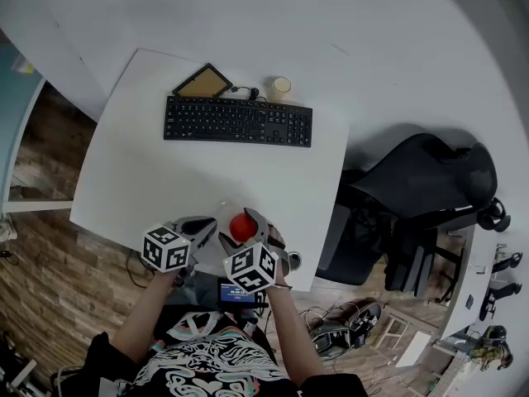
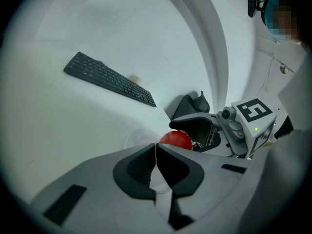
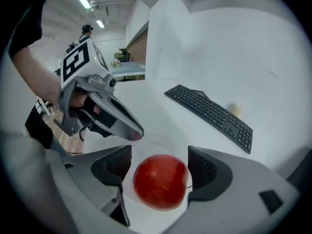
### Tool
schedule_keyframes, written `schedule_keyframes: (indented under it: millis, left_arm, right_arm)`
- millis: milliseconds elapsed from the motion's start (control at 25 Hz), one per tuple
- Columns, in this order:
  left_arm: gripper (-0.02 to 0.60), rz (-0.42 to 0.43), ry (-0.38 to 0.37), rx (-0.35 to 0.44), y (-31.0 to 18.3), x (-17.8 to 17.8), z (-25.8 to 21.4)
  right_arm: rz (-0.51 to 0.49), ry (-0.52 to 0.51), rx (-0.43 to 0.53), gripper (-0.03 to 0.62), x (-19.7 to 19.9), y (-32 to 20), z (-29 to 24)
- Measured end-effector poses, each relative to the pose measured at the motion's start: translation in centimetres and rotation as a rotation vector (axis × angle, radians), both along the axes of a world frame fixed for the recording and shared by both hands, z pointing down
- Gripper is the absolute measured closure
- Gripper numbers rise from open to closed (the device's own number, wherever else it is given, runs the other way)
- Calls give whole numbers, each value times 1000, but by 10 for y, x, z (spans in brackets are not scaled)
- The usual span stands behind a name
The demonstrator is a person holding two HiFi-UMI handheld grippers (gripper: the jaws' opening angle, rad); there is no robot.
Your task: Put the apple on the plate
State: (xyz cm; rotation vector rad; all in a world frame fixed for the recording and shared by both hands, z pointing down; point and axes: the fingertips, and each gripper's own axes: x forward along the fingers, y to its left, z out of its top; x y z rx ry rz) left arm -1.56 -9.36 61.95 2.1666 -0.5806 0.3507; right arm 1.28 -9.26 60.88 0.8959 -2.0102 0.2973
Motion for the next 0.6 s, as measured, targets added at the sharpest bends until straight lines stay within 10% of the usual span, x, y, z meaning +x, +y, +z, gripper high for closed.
schedule_keyframes:
  millis: [600]
  left_arm:
    - [561,21,-11,48,2,5,-7]
  right_arm:
    - [345,-293,135,252,47,-5,-42]
